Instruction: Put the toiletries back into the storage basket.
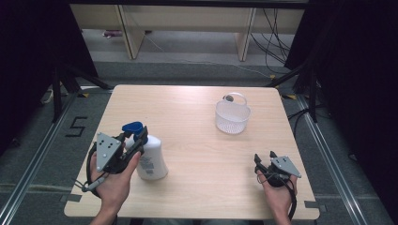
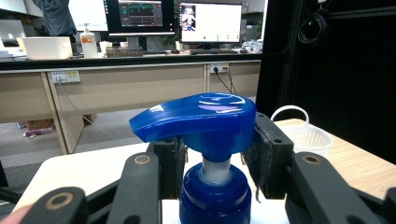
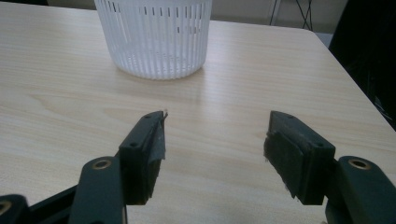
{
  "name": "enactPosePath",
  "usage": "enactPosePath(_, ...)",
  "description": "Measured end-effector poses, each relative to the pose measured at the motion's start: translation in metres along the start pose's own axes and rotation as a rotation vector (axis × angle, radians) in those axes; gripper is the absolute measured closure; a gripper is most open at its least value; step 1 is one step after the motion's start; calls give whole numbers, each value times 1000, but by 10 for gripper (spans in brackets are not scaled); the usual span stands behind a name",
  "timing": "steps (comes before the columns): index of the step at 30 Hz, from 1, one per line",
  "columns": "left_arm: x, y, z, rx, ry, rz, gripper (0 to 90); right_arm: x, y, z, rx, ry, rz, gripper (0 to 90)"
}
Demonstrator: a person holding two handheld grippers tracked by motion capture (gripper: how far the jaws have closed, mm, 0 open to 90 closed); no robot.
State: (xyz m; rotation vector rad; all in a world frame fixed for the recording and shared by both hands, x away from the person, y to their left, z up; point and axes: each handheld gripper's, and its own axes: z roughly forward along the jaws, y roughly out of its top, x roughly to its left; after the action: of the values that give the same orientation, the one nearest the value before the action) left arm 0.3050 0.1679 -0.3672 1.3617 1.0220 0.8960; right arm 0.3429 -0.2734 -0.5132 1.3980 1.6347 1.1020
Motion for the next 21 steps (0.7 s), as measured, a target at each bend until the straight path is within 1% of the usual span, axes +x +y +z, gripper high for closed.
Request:
enactPosePath(1, 1, 0, 0, 3, -6, -4, 596, -1, 0, 0, 6, 1, -12, 383)
enactPosePath(3, 1, 1, 0, 8, -13, -12, 597, -1, 0, 0, 5, 0, -11, 384)
enactPosePath(7, 2, 2, 2, 6, -28, -6, 597, -1, 0, 0, 1, -2, -13, 384)
enactPosePath(9, 1, 2, 2, 8, -38, -11, 598, -1, 0, 0, 4, 0, -7, 384)
enactPosePath(10, 1, 2, 3, 9, -42, -12, 597, -2, 0, 1, -7, -12, -24, 384)
enactPosePath(11, 1, 2, 3, 9, -42, -12, 597, -1, 0, 1, -4, -17, -25, 384)
enactPosePath(12, 2, 2, 3, 10, -50, -10, 598, -1, 0, 1, -6, -20, -12, 384)
enactPosePath(13, 1, 3, 3, 12, -50, -8, 598, -1, 0, 0, -8, -12, -14, 384)
enactPosePath(14, 1, 3, 3, 12, -50, -8, 598, 0, 0, -1, 1, -4, 6, 384)
enactPosePath(15, 0, 3, 4, 11, -58, -6, 598, -3, 1, 0, -16, -7, -43, 384)
enactPosePath(18, -1, 4, 6, 15, -66, -5, 598, -3, 1, 0, -14, -7, -43, 384)
enactPosePath(20, -3, 5, 8, 19, -78, -1, 598, -3, 0, 1, -18, -8, -41, 384)
enactPosePath(21, -4, 6, 9, 16, -81, -4, 598, 0, 0, -1, -1, -5, 4, 384)
